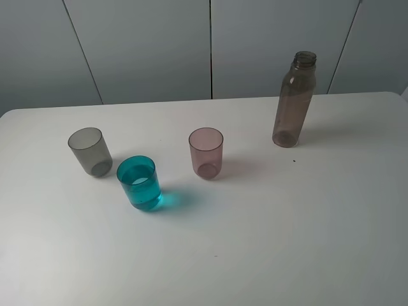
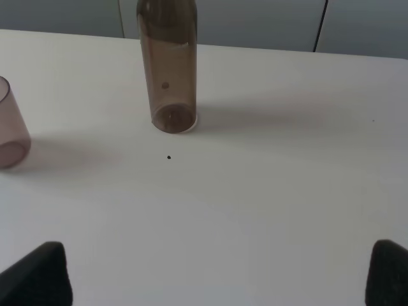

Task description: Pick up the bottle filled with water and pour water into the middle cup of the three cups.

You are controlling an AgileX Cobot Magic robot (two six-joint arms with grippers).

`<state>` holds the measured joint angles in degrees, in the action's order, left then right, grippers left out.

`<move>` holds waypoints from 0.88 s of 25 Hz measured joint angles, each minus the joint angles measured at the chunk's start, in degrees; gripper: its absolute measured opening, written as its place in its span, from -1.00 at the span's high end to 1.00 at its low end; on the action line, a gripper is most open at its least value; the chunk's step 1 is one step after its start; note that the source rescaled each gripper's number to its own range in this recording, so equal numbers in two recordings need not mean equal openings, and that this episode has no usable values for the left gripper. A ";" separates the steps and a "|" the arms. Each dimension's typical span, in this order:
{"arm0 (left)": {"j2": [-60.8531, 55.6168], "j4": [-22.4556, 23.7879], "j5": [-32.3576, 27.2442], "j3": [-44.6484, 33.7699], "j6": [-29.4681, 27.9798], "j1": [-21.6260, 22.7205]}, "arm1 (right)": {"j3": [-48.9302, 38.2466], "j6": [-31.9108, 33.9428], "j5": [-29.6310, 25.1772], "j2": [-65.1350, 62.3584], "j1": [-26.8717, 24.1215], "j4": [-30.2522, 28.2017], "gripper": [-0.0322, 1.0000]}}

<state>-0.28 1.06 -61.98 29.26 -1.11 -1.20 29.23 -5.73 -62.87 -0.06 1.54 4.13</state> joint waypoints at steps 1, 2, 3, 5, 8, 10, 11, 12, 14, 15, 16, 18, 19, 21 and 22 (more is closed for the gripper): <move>0.00 0.00 0.00 0.00 0.00 0.00 | 0.00 0.00 0.00 0.00 0.00 0.00 -1.00; 0.00 0.00 0.00 0.00 0.00 0.00 | 0.00 0.00 0.00 0.00 0.00 0.00 -1.00; 0.00 0.00 0.00 0.00 0.00 0.00 | 0.00 0.10 0.00 0.00 0.00 0.00 -1.00; 0.00 0.00 0.00 0.00 0.00 0.00 | 0.00 0.24 0.00 0.00 0.00 0.00 -1.00; 0.00 0.00 0.00 0.00 0.00 0.00 | 0.00 0.24 0.00 0.00 0.00 0.00 -1.00; 0.00 0.00 0.00 0.00 0.00 0.00 | 0.00 0.24 0.00 0.00 0.00 0.00 -1.00; 0.00 0.00 0.00 0.00 0.00 0.00 | 0.00 0.24 0.00 0.00 0.00 0.00 -1.00; 0.00 0.00 0.00 0.00 0.00 0.00 | 0.00 0.24 0.00 0.00 0.00 0.00 -1.00; 0.00 0.00 0.00 0.00 0.00 0.00 | 0.00 0.24 0.00 0.00 0.00 0.00 -1.00; 0.00 0.00 0.00 0.00 0.00 0.00 | 0.00 0.35 0.00 0.00 0.00 0.00 -1.00; 0.00 0.00 0.00 0.00 0.00 0.00 | 0.00 0.35 0.00 0.00 0.00 0.00 -1.00; 0.00 0.00 0.00 0.00 0.00 0.00 | 0.00 0.35 0.00 0.00 0.00 -0.03 -1.00; 0.00 0.00 0.00 0.00 0.00 0.00 | 0.00 0.46 0.00 0.00 0.00 -0.03 -1.00; 0.00 0.00 0.00 0.00 0.00 0.00 | 0.00 0.46 0.00 0.00 0.00 -0.03 -1.00; 0.00 0.00 0.00 0.00 0.00 0.00 | 0.00 0.46 0.00 0.00 0.00 -0.03 -1.00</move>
<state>-0.28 1.06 -61.98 29.26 -1.11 -1.20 29.23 -5.27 -62.87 -0.06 1.54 4.11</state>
